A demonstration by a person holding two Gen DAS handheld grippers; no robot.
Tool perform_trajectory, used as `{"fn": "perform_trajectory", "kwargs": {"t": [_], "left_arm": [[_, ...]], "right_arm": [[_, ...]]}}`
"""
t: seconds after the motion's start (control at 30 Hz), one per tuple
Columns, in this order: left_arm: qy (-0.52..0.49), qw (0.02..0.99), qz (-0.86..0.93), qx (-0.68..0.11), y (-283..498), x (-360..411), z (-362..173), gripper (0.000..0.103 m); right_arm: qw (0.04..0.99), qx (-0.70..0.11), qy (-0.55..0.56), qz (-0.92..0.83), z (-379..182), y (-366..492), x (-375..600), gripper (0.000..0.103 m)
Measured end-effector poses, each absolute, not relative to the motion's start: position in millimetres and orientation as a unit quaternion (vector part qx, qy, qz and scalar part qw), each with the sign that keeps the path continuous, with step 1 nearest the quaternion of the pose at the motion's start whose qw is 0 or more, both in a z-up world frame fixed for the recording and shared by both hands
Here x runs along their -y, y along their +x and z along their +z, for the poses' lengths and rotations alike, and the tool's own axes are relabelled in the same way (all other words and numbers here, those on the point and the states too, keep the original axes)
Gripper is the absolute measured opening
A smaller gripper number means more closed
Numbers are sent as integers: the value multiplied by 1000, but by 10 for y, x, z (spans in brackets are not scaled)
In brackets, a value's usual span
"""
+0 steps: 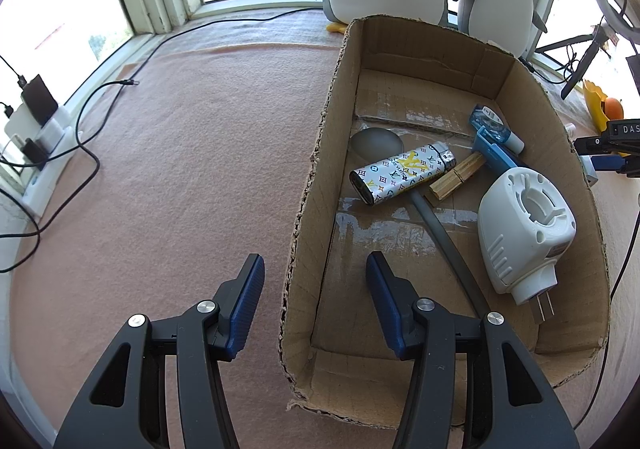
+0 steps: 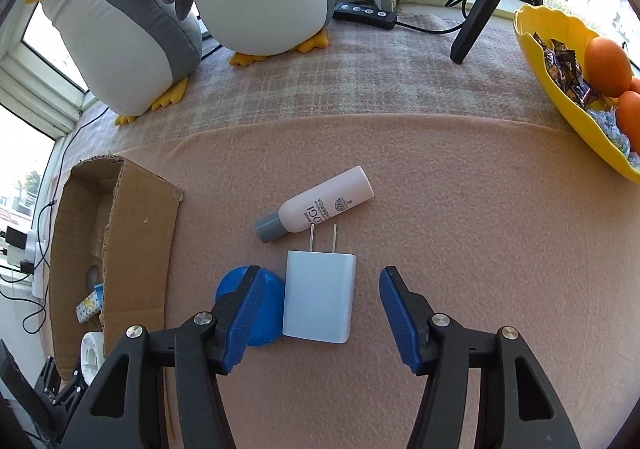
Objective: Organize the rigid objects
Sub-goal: 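Move the right tool to the white charger and grasp it, then carry the white charger into the box and release it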
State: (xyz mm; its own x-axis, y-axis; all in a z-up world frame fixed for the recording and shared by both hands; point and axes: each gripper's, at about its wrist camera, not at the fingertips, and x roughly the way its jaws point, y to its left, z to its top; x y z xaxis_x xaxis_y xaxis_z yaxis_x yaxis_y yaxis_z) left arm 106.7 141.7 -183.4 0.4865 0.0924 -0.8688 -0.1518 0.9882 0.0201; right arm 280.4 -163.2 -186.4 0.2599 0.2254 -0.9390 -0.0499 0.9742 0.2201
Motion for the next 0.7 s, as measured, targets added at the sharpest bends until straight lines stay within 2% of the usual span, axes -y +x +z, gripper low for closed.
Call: {"fn": "perform_trajectory", "kwargs": {"t": [0.17, 0.43, 0.7], "left_arm": [[-30, 862, 71, -502, 1067, -1418, -1834, 53], [-31, 862, 71, -501, 1065, -1418, -1834, 53], [-31, 862, 71, -501, 1065, -1420, -1834, 53]], "right_arm": [[784, -612, 64, 81, -1930, 2845, 1607, 44], [782, -617, 44, 73, -1948, 2823, 1674, 33], [790, -609, -13, 70, -1956, 2682, 1658, 32]]}}
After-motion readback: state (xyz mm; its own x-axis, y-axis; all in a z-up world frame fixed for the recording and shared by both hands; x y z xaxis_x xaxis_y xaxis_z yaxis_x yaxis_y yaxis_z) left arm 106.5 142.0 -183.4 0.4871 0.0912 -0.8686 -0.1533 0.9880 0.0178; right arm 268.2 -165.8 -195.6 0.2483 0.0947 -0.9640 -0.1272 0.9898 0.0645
